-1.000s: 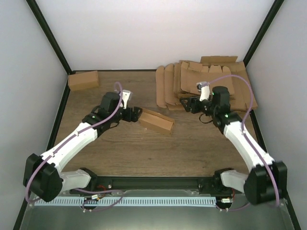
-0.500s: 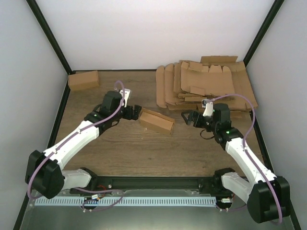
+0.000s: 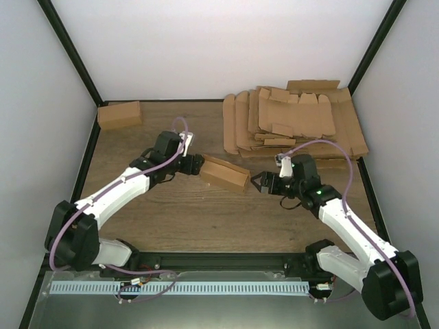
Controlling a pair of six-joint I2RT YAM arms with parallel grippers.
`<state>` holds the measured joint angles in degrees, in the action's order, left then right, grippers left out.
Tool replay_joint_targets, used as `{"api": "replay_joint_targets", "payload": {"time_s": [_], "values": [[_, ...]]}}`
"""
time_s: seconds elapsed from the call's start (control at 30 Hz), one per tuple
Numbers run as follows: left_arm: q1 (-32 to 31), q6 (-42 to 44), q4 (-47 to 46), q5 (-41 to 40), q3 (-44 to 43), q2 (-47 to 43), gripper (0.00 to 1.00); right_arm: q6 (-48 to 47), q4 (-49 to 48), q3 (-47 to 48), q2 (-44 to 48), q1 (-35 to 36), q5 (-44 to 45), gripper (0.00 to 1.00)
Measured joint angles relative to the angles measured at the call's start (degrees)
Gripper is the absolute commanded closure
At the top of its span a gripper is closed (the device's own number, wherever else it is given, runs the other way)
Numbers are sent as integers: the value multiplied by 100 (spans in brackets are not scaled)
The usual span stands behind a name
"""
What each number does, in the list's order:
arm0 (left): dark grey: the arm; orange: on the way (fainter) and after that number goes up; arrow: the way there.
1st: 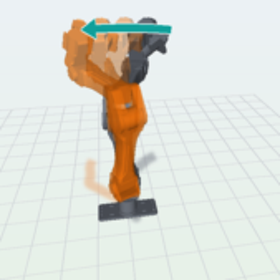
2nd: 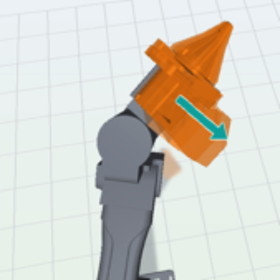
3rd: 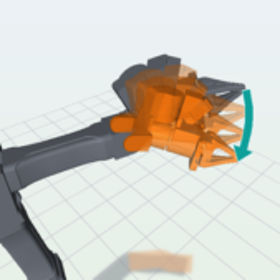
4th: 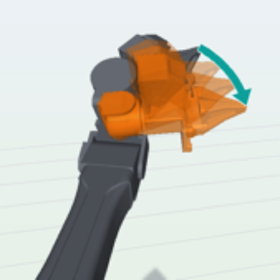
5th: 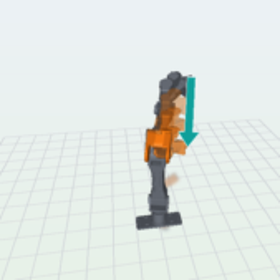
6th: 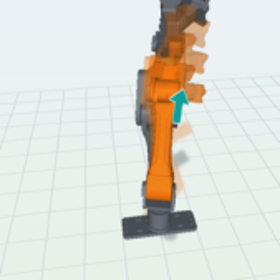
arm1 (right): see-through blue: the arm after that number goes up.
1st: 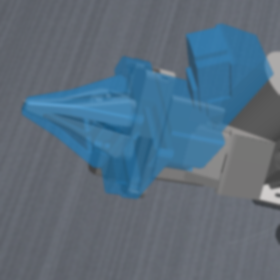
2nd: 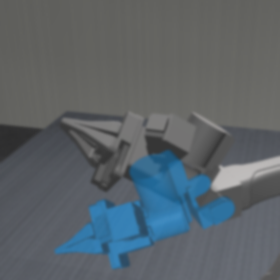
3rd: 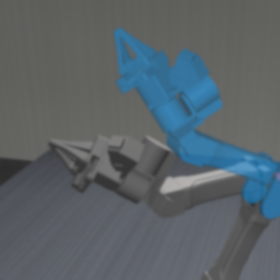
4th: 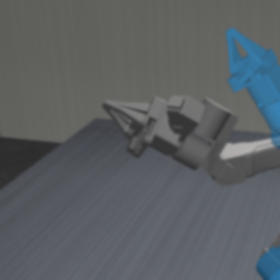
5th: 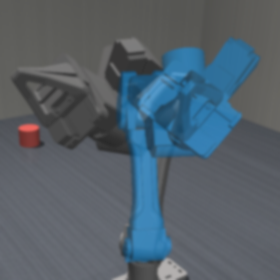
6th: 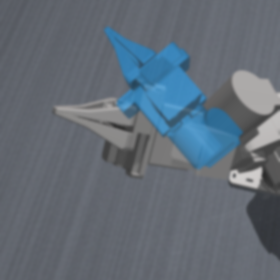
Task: Fold the paper box
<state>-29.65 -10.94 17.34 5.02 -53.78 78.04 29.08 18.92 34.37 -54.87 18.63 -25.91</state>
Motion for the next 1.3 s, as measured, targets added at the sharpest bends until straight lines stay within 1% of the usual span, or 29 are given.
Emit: {"api": "replay_joint_targets", "payload": {"time_s": [0.07, 0.17, 0.37, 0.5, 0.6, 0.73, 0.9, 0.97, 1.3], "values": [[0, 57, 44, 31, -28, 90, 22, 24, 50, 0, -76, 273, 57, 18], [4, 83, 144, 63, -118, 289, 27, 35, 87, 7, -162, 531, 160, 25], [7, 140, 254, 96, -319, 634, 33, 35, 116, 258, -570, 638, 476, 38], [11, 221, 361, 87, -568, 824, 43, 24, 61, 455, -909, 691, 553, 45], [11, 267, 409, 129, -739, 960, 51, 26, 17, 522, -1062, 728, 557, 53], [11, 317, 479, 214, -772, 1001, 59, 42, -33, 544, -1176, 745, 555, 61], [11, 372, 579, 328, -820, 1060, 63, 39, -63, 697, -1381, 756, 527, 63], [11, 369, 614, 367, -833, 1073, 65, 37, -116, 715, -1414, 767, 503, 66], [11, 326, 769, 723, -848, 1073, 77, 57, -151, 715, -1421, 787, 426, 66]]}}
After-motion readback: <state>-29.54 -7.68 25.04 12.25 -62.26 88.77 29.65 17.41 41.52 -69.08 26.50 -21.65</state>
